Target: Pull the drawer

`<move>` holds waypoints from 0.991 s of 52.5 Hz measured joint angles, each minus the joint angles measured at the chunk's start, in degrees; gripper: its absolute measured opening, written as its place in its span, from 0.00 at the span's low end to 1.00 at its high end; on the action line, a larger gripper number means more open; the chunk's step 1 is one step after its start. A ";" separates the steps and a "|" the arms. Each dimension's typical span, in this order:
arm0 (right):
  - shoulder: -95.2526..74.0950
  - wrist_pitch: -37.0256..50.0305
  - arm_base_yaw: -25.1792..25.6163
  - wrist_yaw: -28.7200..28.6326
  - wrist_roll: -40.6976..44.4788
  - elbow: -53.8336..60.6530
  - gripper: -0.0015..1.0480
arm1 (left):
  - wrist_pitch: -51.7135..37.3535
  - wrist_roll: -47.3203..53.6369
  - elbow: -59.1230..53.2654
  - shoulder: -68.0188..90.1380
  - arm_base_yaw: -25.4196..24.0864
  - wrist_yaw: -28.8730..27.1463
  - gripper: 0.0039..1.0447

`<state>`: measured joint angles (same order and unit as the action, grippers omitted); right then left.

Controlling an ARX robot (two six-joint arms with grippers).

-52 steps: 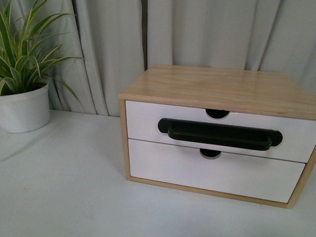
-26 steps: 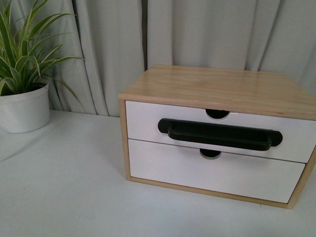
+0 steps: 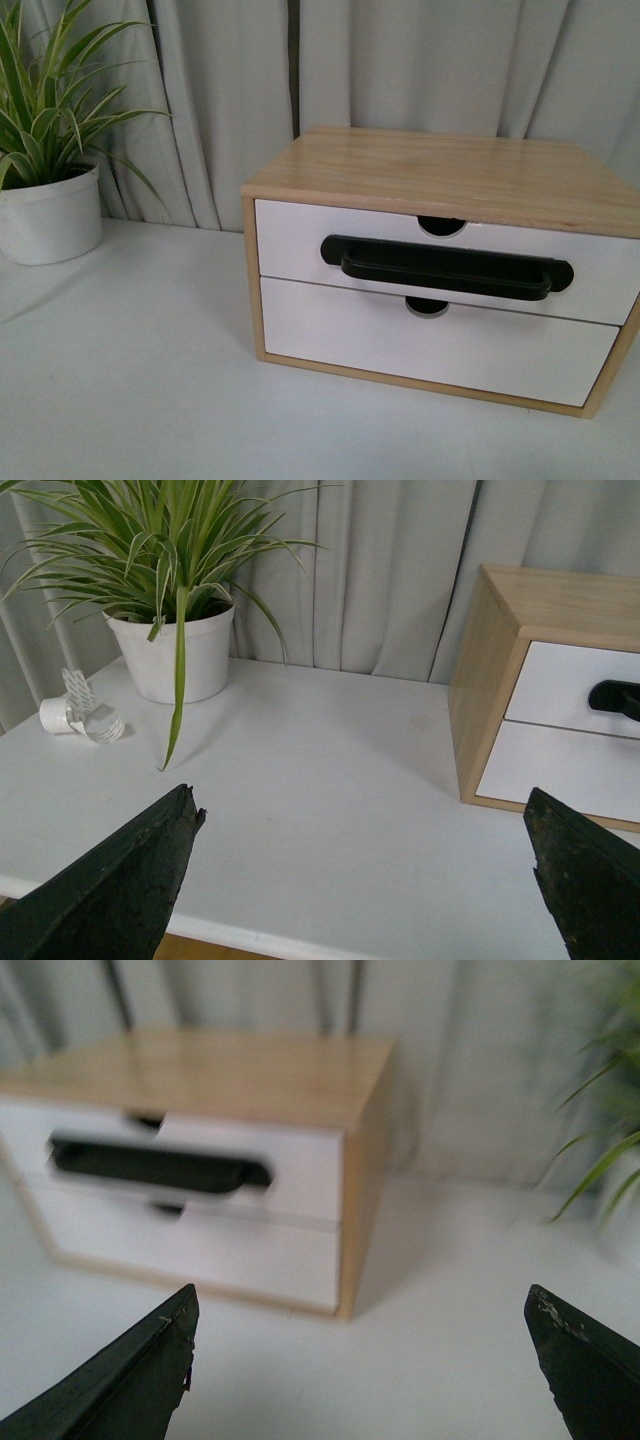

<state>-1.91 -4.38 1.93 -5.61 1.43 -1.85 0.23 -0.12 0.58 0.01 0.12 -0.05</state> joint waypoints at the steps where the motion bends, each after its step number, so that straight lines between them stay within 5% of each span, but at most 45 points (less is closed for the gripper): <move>1: -1.31 -2.34 0.83 -3.89 0.46 -0.83 0.91 | -0.17 0.35 0.00 0.35 0.74 -2.40 0.95; 5: -5.11 -6.97 2.16 -10.64 1.81 -2.38 0.91 | -1.57 1.73 0.17 4.17 8.24 -21.81 0.95; 9: -7.61 -7.96 2.14 -12.17 3.32 -2.95 0.91 | -2.54 3.15 0.31 8.07 14.67 -32.81 0.95; 12: -9.97 -7.93 2.21 -13.55 4.74 -4.59 0.91 | -3.61 4.66 1.09 11.50 18.36 -34.80 0.95; 22: -20.31 -6.43 3.67 -18.29 11.10 -10.23 0.91 | -8.44 12.87 5.79 22.69 18.38 -21.92 0.95; 33: -33.11 -2.91 3.63 -22.21 17.14 -18.05 0.91 | -7.78 27.15 13.38 35.93 11.87 3.65 0.95; 39: -39.36 -2.58 2.60 -23.61 19.74 -23.30 0.91 | -5.90 34.69 17.88 42.07 10.64 12.66 0.95; 52: -50.12 -9.40 -0.81 -27.74 31.26 -31.69 0.91 | 5.35 51.08 28.98 54.40 10.43 19.93 0.95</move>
<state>-52.03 -13.78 1.13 -33.34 32.69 -33.54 5.58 50.96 29.56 54.41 10.55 19.88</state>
